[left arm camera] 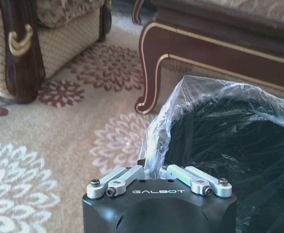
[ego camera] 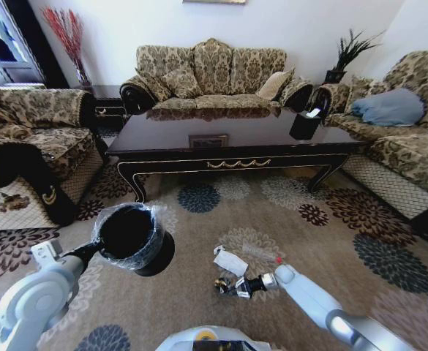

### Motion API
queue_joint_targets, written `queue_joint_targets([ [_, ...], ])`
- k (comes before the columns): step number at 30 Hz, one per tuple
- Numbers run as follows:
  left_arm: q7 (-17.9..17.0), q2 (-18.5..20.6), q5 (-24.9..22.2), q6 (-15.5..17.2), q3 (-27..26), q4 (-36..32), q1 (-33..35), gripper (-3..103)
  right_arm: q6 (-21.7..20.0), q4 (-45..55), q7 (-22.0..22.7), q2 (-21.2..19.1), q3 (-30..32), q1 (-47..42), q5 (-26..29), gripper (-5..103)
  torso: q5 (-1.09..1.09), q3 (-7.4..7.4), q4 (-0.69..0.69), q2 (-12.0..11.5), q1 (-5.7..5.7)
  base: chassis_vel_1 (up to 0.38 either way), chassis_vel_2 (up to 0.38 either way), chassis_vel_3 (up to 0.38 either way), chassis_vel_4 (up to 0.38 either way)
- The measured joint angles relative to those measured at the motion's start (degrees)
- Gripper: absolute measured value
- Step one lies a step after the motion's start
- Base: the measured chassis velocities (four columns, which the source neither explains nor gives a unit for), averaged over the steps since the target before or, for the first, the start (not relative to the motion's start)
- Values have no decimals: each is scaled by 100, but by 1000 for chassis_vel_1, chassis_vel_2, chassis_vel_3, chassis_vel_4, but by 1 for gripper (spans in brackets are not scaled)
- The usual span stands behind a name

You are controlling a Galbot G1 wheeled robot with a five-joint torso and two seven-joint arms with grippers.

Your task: Move to the front of the table and pick up the trash from the floor, then place it into the trash bin.

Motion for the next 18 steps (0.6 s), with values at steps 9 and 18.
queue_joint_targets([
  [9,36,-81,141,-65,396,-126,177,4,-97,1071,49,-462,585,124,453,9,-1,0,1,0,0,0,0,0,0],
  [18,111,86,104,-56,514,-155,217,4,-294,1769,279,-726,844,417,985,9,2,0,-1,0,0,0,0,0,0],
])
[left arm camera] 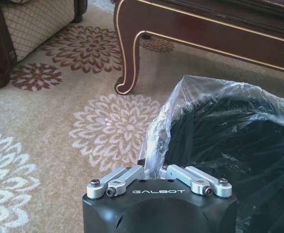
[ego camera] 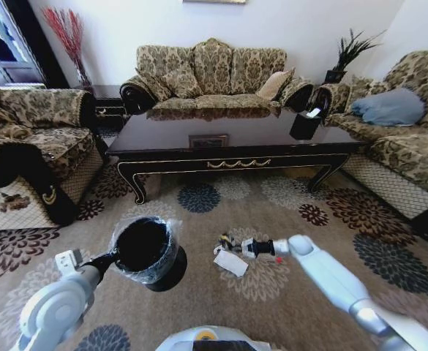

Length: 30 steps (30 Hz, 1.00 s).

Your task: Move to the front of the table and pick up the trash from the floor, then place it into the trash bin.

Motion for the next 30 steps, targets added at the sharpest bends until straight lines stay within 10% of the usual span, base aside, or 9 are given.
queue_joint_targets([
  [22,-108,422,-415,-18,1095,778,-1325,4,-688,2138,2157,-102,-1899,1523,1350,9,-3,1,1,0,0,0,0,0,0],
  [30,-158,505,-563,-17,1040,937,-1553,4,-699,2167,2200,96,-2622,1891,1297,9,-2,0,5,0,0,0,0,0,0],
])
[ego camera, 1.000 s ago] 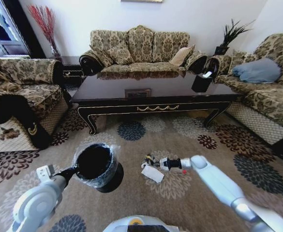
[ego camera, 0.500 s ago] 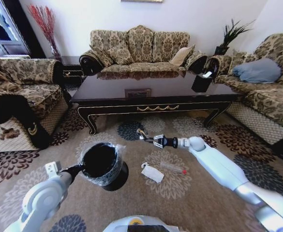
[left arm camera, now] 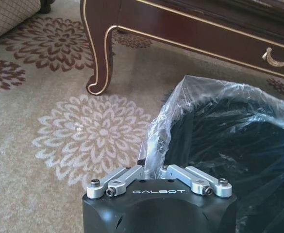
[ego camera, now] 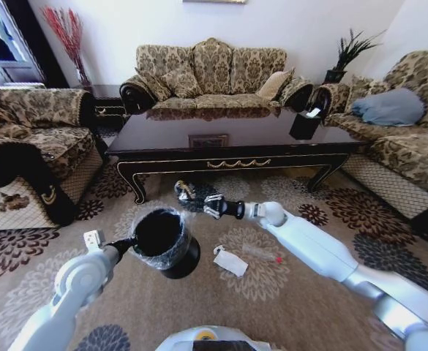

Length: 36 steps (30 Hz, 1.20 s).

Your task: Move to the front of the table and pick up the trash from the floor, then place it into the trash bin.

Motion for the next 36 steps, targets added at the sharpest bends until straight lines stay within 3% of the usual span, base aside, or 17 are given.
queue_joint_targets([
  [6,6,79,-86,-4,12,121,-211,4,38,-131,-17,58,-244,48,-73,9,0,0,-7,0,0,0,0,0,0],
  [20,24,108,-158,-8,-169,161,-291,4,123,-367,-27,441,-697,165,-169,8,0,0,-5,0,0,0,0,0,0],
  [33,39,45,-154,-17,-266,80,-184,4,120,-345,192,487,-837,221,-205,6,0,-1,-4,0,0,0,0,0,0],
  [34,39,44,-151,-18,-289,68,-160,4,117,-344,223,480,-844,222,-206,16,1,-1,-4,0,0,0,0,0,0],
  [36,40,49,-150,-18,-318,54,-134,4,115,-341,230,464,-847,225,-206,21,0,-1,-4,0,0,0,0,0,0],
])
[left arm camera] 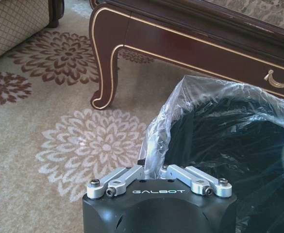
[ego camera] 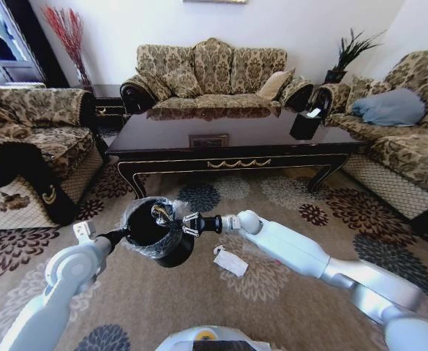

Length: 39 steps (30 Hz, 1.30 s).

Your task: Move to the front of the table and pick up the trash from the floor, then place it into the trash bin.

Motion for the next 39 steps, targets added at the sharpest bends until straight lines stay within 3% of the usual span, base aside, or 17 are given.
queue_joint_targets([
  [1,0,0,0,0,0,0,0,4,0,0,0,0,0,0,0,21,0,0,0,0,0,0,0,0,0],
  [4,2,12,-2,0,-48,-27,25,4,-1,27,0,-38,0,5,2,37,0,0,0,0,0,0,0,0,0],
  [8,8,15,-5,-1,-130,-49,74,4,-2,74,3,-93,58,-13,16,48,0,0,0,0,0,0,0,0,0],
  [10,9,20,-5,-6,-231,-53,129,4,-8,147,8,-168,244,-128,32,59,0,0,1,0,0,0,0,0,0],
  [12,12,25,-5,-12,-271,-53,149,4,-14,187,9,-207,335,-196,45,59,0,0,1,0,0,0,0,0,0],
  [15,18,65,-5,-45,-433,-53,237,4,-36,268,6,-371,643,-447,69,76,0,0,0,0,0,0,0,0,0],
  [16,18,85,-4,-53,-487,-53,269,4,-36,273,-21,-439,775,-574,68,81,0,0,0,0,0,0,0,0,0],
  [18,11,107,-3,-55,-539,-53,298,4,-36,270,-74,-500,875,-672,60,81,1,0,-1,0,0,0,0,0,0],
  [21,-50,178,-4,-55,-683,-70,356,4,-37,113,-319,-635,1175,-965,-44,96,0,0,0,0,0,0,0,0,0],
  [25,-124,351,-87,-49,-778,-56,283,4,-18,-283,-577,-748,1510,-1426,-163,100,1,0,3,0,-1,0,0,0,0],
  [30,-136,640,-235,-29,-900,87,116,4,-126,-911,-845,-803,1786,-2040,-164,100,1,0,-4,0,-1,0,0,0,0],
  [33,-136,675,-286,-29,-967,90,113,4,-348,-1187,-570,-762,1743,-2186,-198,100,2,0,2,0,-1,0,0,0,0],
  [37,-136,650,-303,-27,-1056,-60,217,4,-909,-1601,719,-600,1520,-2238,-515,100,0,0,1,0,-1,0,0,0,0],
  [38,-136,650,-303,-27,-1056,-60,217,4,-909,-1601,719,-600,1520,-2238,-515,100,0,0,1,0,-1,0,0,0,0],
  [39,-133,639,-307,-27,-1104,-115,268,4,-1120,-1699,1249,-538,1430,-2216,-583,100,0,0,0,0,-1,0,0,0,0],
])
